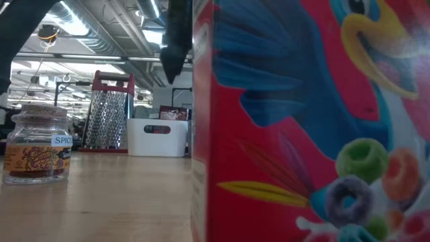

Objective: Pick & Place Kitchen Items
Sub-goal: Put the pink food coloring bottle into the middle black transparent bin

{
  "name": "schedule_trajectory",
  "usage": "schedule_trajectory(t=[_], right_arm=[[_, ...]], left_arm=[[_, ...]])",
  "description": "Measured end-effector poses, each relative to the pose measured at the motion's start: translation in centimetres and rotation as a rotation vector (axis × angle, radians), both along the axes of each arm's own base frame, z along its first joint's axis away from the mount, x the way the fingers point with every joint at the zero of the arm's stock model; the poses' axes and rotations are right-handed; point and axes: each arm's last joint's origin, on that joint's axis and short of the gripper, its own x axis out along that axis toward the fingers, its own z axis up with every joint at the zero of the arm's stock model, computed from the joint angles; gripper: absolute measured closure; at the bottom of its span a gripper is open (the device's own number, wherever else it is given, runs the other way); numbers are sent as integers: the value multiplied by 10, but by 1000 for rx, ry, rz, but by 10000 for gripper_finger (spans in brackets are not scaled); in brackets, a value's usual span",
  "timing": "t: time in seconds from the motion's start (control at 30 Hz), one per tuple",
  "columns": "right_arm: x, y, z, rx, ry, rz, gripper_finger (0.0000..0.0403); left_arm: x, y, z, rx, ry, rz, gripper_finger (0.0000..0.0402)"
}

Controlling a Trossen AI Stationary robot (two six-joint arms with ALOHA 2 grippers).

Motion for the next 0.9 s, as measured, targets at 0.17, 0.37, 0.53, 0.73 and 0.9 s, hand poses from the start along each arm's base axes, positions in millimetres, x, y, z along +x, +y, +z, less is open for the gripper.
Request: schedule_trajectory(t=[0.17, 0.37, 0.53, 0.73, 0.9], right_arm=[[0, 0, 0, -2, 2, 1, 70], [0, 0, 0, 1, 3, -5, 70], [0, 0, 0, 14, -1, -19, 70], [1, 1, 1, 27, -14, -19, 70], [1, 1, 1, 27, -14, -19, 70]], left_arm=[[-1, -73, 22, -212, -114, -194, 78], [-15, -163, 41, -34, -127, -259, 77], [-33, -226, 44, -34, -136, -254, 77], [-56, -280, 40, -24, -132, -211, 77], [-77, -309, 18, -48, -18, -185, 77]])
